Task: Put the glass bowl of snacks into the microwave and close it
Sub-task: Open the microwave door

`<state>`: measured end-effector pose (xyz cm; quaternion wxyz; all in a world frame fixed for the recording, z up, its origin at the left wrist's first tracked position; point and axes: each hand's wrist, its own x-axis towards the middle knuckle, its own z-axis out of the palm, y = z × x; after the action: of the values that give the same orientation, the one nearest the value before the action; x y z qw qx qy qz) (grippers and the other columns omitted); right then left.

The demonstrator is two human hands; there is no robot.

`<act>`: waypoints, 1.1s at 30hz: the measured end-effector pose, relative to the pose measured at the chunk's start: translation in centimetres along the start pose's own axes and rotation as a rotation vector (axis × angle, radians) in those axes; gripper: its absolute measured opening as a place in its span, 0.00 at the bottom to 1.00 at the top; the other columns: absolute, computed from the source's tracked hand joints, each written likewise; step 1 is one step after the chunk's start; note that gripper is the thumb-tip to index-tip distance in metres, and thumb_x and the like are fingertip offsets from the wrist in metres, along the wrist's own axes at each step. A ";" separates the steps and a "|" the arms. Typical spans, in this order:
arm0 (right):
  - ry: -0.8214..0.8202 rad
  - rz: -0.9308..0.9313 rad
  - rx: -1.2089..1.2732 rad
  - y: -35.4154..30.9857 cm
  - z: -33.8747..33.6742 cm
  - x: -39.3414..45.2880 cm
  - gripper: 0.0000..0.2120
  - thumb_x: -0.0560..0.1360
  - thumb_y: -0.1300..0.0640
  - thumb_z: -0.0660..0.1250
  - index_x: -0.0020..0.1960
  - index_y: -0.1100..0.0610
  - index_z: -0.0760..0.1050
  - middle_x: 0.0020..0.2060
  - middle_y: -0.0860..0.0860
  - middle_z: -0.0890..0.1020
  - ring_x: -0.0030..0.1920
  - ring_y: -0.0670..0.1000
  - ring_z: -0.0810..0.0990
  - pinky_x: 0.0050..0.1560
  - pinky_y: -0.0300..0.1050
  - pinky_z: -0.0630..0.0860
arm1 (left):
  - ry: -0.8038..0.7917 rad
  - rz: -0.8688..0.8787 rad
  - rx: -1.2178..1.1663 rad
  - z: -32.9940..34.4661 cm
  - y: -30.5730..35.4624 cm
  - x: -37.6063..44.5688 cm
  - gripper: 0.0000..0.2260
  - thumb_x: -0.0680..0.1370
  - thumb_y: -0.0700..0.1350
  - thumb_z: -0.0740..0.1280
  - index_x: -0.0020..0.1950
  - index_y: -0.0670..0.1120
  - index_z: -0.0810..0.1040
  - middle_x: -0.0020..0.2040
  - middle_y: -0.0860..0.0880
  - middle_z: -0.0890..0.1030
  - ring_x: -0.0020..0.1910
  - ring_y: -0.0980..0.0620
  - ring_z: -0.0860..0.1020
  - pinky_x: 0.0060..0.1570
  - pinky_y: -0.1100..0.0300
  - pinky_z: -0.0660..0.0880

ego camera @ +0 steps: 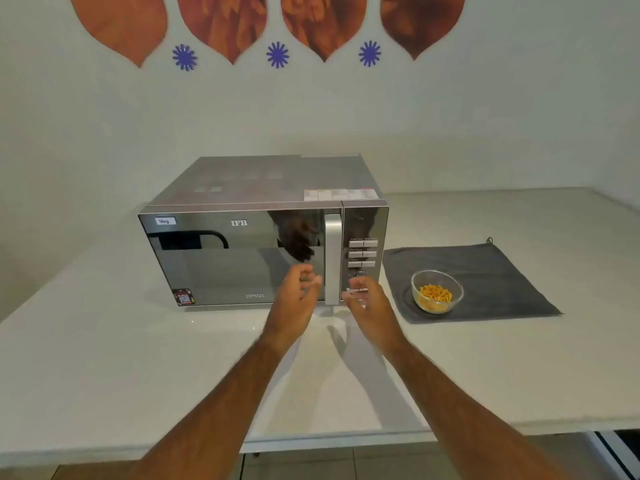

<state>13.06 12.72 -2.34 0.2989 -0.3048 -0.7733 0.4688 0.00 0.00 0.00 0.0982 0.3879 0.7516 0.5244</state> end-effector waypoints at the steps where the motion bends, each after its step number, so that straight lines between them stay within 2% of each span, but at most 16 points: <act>1: -0.006 0.004 0.029 -0.5 0.1 0.4 0.17 0.82 0.49 0.69 0.68 0.49 0.72 0.65 0.47 0.77 0.63 0.49 0.80 0.63 0.44 0.78 | -0.002 0.017 -0.007 0.2 0.6 0.5 0.14 0.86 0.57 0.63 0.70 0.59 0.70 0.64 0.58 0.77 0.58 0.67 0.77 0.57 0.64 0.76; 3: -0.031 0.012 0.040 -1.4 0.2 1.1 0.18 0.83 0.48 0.67 0.71 0.50 0.71 0.67 0.48 0.77 0.64 0.50 0.79 0.64 0.44 0.77 | -0.006 0.027 0.019 0.6 1.7 1.6 0.18 0.86 0.59 0.62 0.75 0.56 0.68 0.68 0.57 0.74 0.59 0.66 0.76 0.56 0.67 0.73; 6: -0.044 0.004 0.051 -2.3 0.8 1.9 0.18 0.85 0.49 0.65 0.73 0.51 0.70 0.68 0.49 0.77 0.65 0.50 0.78 0.67 0.46 0.76 | 0.017 0.063 0.077 1.1 2.8 2.9 0.22 0.87 0.57 0.60 0.79 0.52 0.66 0.76 0.51 0.72 0.71 0.55 0.73 0.66 0.57 0.73; 9: -0.046 0.002 0.061 -2.3 1.2 2.3 0.17 0.86 0.49 0.62 0.73 0.52 0.70 0.69 0.49 0.78 0.66 0.50 0.78 0.68 0.46 0.75 | 0.027 0.091 0.089 1.3 3.5 3.9 0.21 0.87 0.55 0.60 0.79 0.50 0.67 0.76 0.48 0.73 0.73 0.48 0.75 0.71 0.48 0.76; 11: -0.036 -0.011 0.058 -2.2 1.5 2.5 0.16 0.86 0.50 0.61 0.72 0.53 0.71 0.67 0.50 0.79 0.66 0.50 0.79 0.68 0.44 0.75 | 0.025 0.092 0.066 1.4 4.1 4.3 0.20 0.88 0.54 0.60 0.78 0.49 0.68 0.73 0.47 0.76 0.71 0.49 0.77 0.70 0.46 0.78; 14: -0.042 -0.029 0.054 -1.9 2.1 2.5 0.17 0.86 0.50 0.60 0.72 0.55 0.73 0.66 0.52 0.80 0.65 0.51 0.80 0.69 0.48 0.76 | -0.032 0.115 0.027 1.5 4.7 4.8 0.18 0.88 0.53 0.59 0.76 0.50 0.70 0.70 0.49 0.79 0.68 0.50 0.79 0.68 0.45 0.79; 19: 0.004 -0.001 0.056 -1.4 2.8 2.8 0.16 0.86 0.50 0.60 0.69 0.56 0.76 0.62 0.52 0.83 0.61 0.51 0.81 0.67 0.48 0.78 | -0.064 0.087 0.041 1.2 4.9 5.0 0.20 0.88 0.54 0.59 0.78 0.47 0.70 0.71 0.45 0.79 0.71 0.44 0.78 0.69 0.41 0.78; 23: 0.021 -0.006 0.055 -1.4 3.1 2.8 0.16 0.86 0.51 0.60 0.68 0.58 0.77 0.59 0.52 0.83 0.58 0.51 0.81 0.61 0.41 0.77 | -0.064 0.110 0.022 1.1 4.8 5.1 0.17 0.88 0.52 0.61 0.75 0.48 0.72 0.67 0.50 0.81 0.67 0.49 0.79 0.67 0.49 0.80; 26: 0.016 -0.001 0.040 -1.5 3.1 2.7 0.17 0.86 0.50 0.60 0.69 0.57 0.76 0.61 0.53 0.83 0.61 0.52 0.81 0.65 0.43 0.77 | -0.063 0.102 0.023 1.1 4.8 5.2 0.17 0.88 0.52 0.61 0.75 0.48 0.72 0.67 0.51 0.80 0.67 0.50 0.79 0.64 0.56 0.78; 30: 0.022 -0.002 0.021 -1.6 3.1 2.6 0.17 0.87 0.50 0.59 0.69 0.58 0.76 0.62 0.54 0.83 0.61 0.53 0.81 0.68 0.49 0.78 | -0.076 0.078 0.010 1.1 5.1 5.1 0.19 0.88 0.52 0.61 0.77 0.47 0.71 0.71 0.47 0.80 0.70 0.47 0.78 0.70 0.47 0.78; 33: 0.021 0.010 0.019 -1.8 3.1 2.6 0.18 0.87 0.49 0.59 0.71 0.57 0.75 0.65 0.54 0.82 0.64 0.54 0.81 0.70 0.51 0.77 | -0.074 0.069 0.014 1.1 5.3 5.0 0.19 0.88 0.52 0.61 0.78 0.46 0.71 0.71 0.46 0.80 0.70 0.46 0.78 0.70 0.45 0.78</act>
<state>8.77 12.33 -1.45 0.3076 -0.3106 -0.7642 0.4743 -0.28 5.02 5.44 0.1049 0.4334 0.7372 0.5077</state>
